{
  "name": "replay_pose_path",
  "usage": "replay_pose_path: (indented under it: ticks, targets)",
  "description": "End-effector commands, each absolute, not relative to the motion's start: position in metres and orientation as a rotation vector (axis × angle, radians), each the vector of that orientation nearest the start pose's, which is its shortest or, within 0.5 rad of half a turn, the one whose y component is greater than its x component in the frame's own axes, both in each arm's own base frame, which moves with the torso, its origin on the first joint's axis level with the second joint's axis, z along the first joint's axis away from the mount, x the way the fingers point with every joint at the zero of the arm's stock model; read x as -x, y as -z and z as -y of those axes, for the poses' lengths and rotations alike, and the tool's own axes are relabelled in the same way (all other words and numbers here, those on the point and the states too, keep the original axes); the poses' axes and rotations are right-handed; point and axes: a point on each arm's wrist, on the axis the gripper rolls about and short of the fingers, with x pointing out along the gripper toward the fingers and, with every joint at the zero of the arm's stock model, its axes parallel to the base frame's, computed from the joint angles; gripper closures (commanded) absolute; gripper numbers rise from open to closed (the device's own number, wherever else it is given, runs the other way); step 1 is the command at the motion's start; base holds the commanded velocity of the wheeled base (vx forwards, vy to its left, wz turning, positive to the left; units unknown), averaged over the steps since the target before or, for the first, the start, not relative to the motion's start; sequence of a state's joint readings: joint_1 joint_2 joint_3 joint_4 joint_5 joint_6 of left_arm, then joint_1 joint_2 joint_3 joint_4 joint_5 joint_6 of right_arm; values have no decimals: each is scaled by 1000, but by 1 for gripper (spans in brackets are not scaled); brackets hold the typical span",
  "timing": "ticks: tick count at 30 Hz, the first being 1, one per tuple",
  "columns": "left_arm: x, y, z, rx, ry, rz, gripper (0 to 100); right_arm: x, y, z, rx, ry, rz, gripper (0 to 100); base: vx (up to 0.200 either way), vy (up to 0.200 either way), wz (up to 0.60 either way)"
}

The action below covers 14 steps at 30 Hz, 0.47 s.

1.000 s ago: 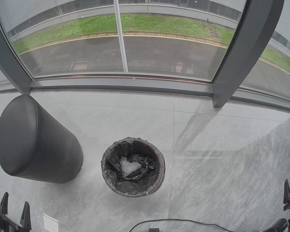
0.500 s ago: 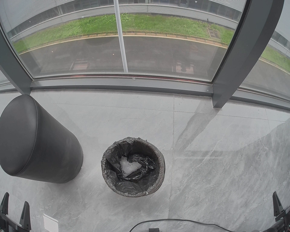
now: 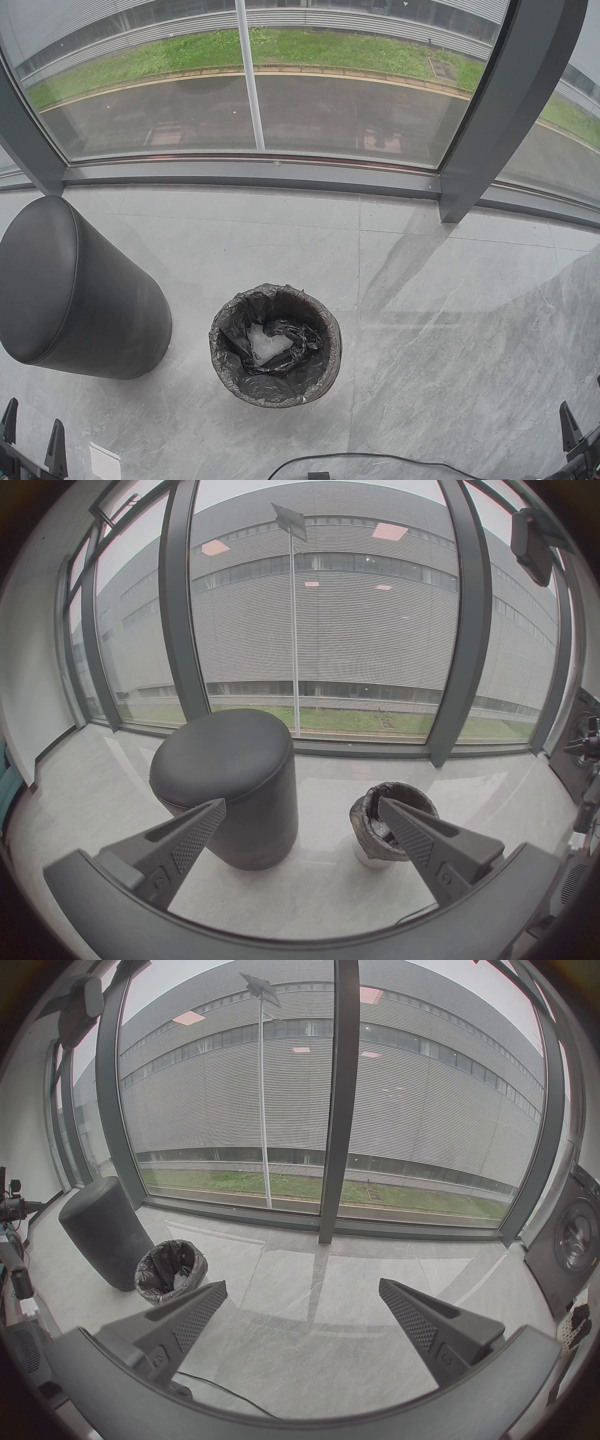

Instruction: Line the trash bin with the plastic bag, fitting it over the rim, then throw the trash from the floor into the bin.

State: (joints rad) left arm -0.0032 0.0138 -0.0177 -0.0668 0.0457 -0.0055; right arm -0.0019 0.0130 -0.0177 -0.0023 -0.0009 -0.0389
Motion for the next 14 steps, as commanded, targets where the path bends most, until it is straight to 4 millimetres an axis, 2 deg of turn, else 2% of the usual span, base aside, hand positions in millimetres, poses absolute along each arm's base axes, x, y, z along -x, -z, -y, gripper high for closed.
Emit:
replay_pose_path:
  ticks: [1, 6, 10, 14]
  targets:
    - [23, -80, 0, 0, -11, 43, 0, 23, -76, 0, 55, -3, 5, 0, 0, 0, 0]
    - [23, -78, 1, -40, 44, 24, 0, 23, -76, 0, 60, -17, 4, 0, 0, 0, 0]
    - [23, -77, 0, 23, 26, 17, 0, 23, -76, 0, 11, -9, 2, 0, 0, 0, 0]
    - [23, -77, 0, 15, 28, 17, 0, 23, -76, 0, 9, -6, 2, 0, 0, 0, 0]
